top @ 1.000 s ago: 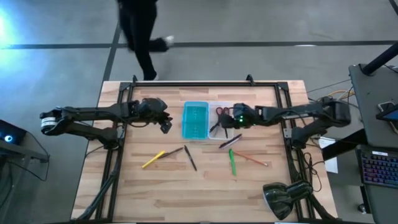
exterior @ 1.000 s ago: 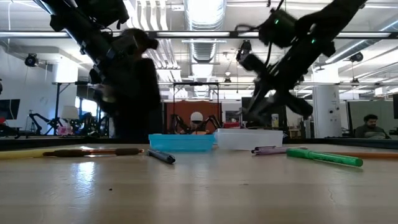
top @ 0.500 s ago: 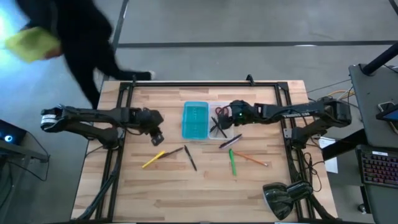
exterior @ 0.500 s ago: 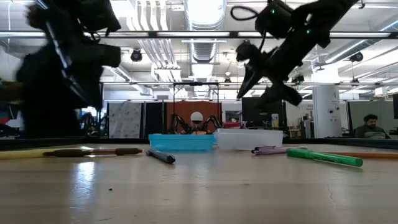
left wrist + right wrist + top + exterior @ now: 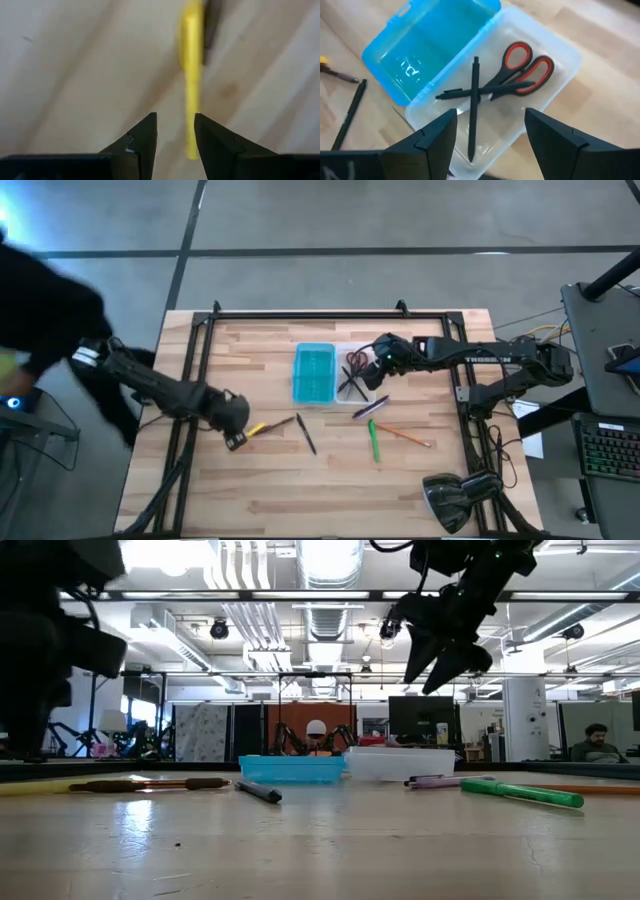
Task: Pick & place school supplies into a supply box
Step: Put the yellow pen into the supply box
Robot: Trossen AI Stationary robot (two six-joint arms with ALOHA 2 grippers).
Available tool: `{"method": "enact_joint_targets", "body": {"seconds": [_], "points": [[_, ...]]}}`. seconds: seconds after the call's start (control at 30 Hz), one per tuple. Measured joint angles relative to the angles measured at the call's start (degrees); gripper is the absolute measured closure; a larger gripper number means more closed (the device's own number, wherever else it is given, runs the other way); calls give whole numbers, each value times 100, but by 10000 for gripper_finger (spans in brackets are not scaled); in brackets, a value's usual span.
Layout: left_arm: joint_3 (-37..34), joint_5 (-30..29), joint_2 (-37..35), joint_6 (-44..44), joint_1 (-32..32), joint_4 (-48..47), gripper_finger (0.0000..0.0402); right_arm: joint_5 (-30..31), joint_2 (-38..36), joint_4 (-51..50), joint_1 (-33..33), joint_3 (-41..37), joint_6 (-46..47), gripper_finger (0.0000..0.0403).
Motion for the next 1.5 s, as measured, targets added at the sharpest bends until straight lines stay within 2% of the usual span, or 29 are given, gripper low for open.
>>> {"method": "enact_joint_targets", "body": {"seconds": [0.13,0.27,0.6,0.87,0.97,1.13,1.33,1.5], "points": [[-2,-237,12,-791,-593,312,287,61,0,0,-26,34,-124,179],[-2,-628,193,-1199,-867,404,287,59,0,-3,-58,-45,-226,179],[-2,-702,1309,-887,-871,1217,287,59,2,-7,-129,-93,-315,179],[22,-717,2068,-914,-863,1190,293,57,2,-39,-129,-97,-325,179],[20,-721,2124,-878,-837,1166,318,57,2,-51,-129,-97,-333,179],[11,-684,2087,-872,-712,1130,383,69,2,-48,-129,-97,-332,179],[-8,-458,1919,-857,-509,1168,389,498,2,-47,-127,-82,-160,179],[-3,-263,1411,-852,-229,1116,389,617,0,21,-136,10,-141,179]]}}
